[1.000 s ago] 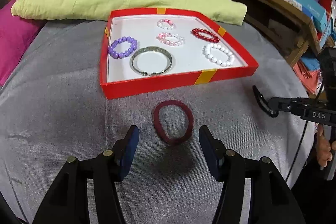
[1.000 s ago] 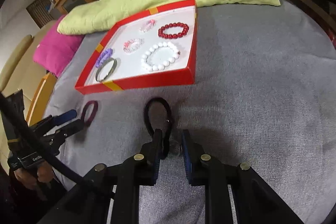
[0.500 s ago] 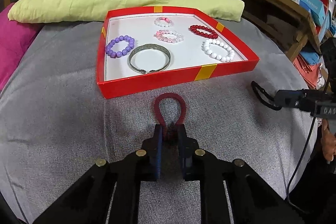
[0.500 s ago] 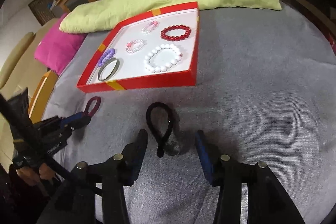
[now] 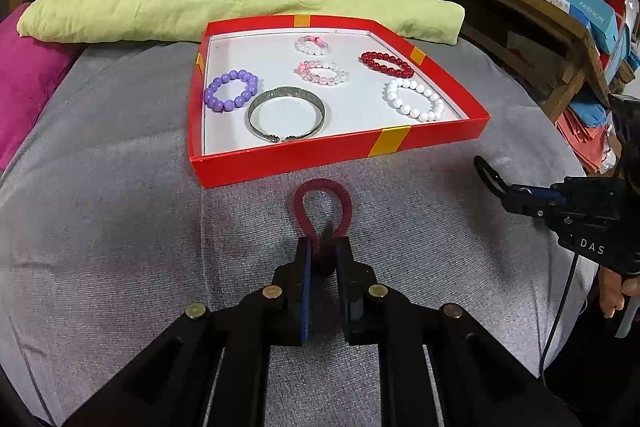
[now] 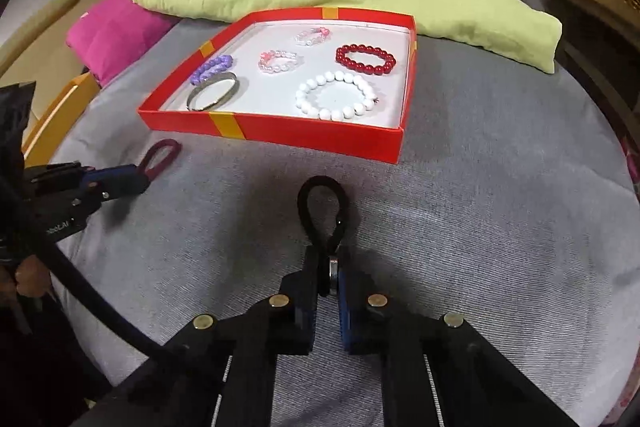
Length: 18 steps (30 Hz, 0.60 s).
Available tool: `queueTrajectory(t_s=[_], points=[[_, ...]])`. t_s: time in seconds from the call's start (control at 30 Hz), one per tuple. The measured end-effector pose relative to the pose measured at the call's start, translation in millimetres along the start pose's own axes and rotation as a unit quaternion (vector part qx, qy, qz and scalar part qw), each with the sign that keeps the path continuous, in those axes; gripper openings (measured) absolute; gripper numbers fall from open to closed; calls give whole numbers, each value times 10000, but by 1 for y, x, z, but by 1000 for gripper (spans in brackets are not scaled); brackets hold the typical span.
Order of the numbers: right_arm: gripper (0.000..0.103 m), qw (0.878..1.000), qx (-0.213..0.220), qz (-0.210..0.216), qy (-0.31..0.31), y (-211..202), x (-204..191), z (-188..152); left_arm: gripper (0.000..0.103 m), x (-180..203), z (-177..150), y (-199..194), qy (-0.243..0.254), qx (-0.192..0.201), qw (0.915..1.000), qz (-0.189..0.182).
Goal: Organize jewelry
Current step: 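Lift both held items and carry them over the red box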
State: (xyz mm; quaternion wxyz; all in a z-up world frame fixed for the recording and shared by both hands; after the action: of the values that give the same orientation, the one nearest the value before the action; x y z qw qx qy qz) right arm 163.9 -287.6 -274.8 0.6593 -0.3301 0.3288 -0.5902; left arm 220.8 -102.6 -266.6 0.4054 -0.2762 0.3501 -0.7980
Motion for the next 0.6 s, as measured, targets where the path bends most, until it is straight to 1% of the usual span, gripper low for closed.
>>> queueTrajectory(t_s=[0.17,0.27,0.4,0.6], points=[[9,9983,118,417,382,-6,5,6,12,4,2,-7,24,63,10000,-65],[9,9951,214,743,618,-9,7,10,12,7,3,-12,33,89,9999,-104],[9,9906,315,1073,789,-12,4,15,12,11,6,-22,66,200,9997,-143],[9,9859,552,1326,857,-24,-5,23,12,14,12,-31,-36,342,9994,-90]])
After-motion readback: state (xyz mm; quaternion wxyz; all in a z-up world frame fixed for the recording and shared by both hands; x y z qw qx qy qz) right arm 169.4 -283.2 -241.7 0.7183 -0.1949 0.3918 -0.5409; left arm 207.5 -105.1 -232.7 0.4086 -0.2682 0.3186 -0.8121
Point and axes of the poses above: each gripper's, at about its wrist camera, not at the fingertips, and y roughly the way its jaws point, x to its right, z to its top, the point moved 6 cm from there along y, roughly the way its jaws point, and after that the axes turned 3 degrees about -y, right-handed, at the moved point
